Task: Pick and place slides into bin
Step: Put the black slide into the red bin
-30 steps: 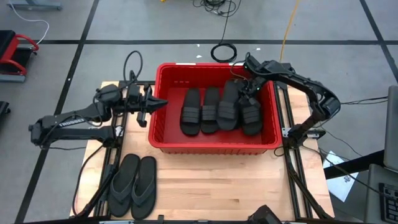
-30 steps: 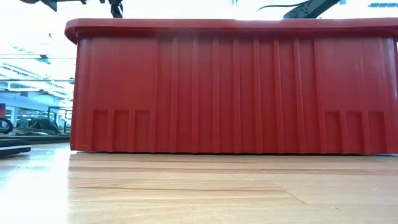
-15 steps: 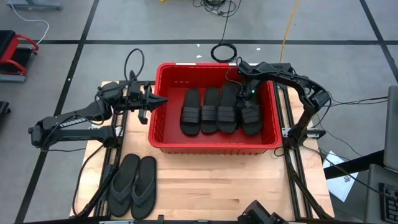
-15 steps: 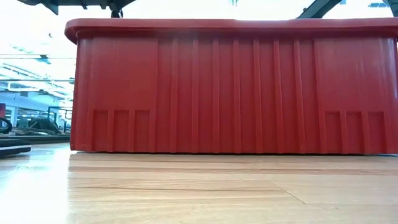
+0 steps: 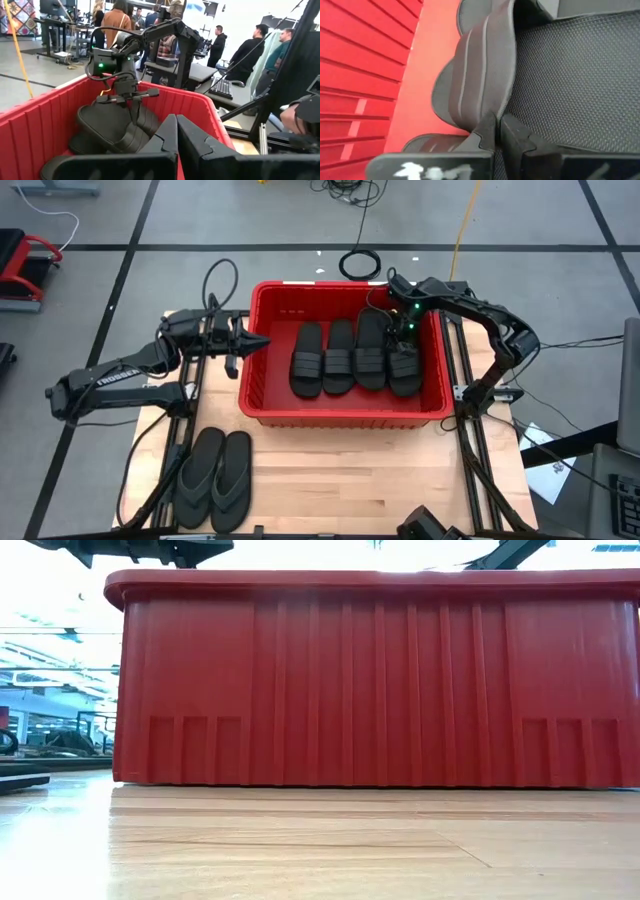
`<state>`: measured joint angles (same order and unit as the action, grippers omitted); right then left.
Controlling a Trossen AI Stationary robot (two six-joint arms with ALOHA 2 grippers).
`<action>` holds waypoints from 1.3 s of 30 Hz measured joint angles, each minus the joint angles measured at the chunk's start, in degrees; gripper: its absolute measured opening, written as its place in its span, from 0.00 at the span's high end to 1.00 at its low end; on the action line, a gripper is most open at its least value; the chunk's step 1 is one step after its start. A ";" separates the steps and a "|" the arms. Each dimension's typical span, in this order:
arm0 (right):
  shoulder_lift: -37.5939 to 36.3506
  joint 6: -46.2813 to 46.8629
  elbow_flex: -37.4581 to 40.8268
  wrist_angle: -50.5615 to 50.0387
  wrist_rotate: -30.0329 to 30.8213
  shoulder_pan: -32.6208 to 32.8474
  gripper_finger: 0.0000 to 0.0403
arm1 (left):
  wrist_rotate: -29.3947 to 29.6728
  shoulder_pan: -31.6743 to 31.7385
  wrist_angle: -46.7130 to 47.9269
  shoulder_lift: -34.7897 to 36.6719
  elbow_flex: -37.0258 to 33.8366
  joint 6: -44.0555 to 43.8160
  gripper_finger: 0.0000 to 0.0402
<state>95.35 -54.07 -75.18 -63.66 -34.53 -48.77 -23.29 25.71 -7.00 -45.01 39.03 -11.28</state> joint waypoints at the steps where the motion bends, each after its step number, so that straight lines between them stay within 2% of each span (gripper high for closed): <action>1: 0.26 -0.12 -0.07 -0.48 0.08 0.00 1.00 | -0.47 0.38 -0.02 0.00 0.01 -0.01 1.00; 22: 0.53 2.41 0.03 -2.75 1.78 -3.65 1.00 | -2.30 1.62 -0.55 0.00 0.02 -1.01 0.99; 39: -0.73 11.81 0.07 -0.29 2.40 -3.76 0.81 | -2.30 1.62 -0.55 0.00 0.02 -0.87 0.95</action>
<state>94.62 -42.26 -75.11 -63.95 -32.13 -52.53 -25.58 27.33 -7.55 -45.01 39.05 -12.15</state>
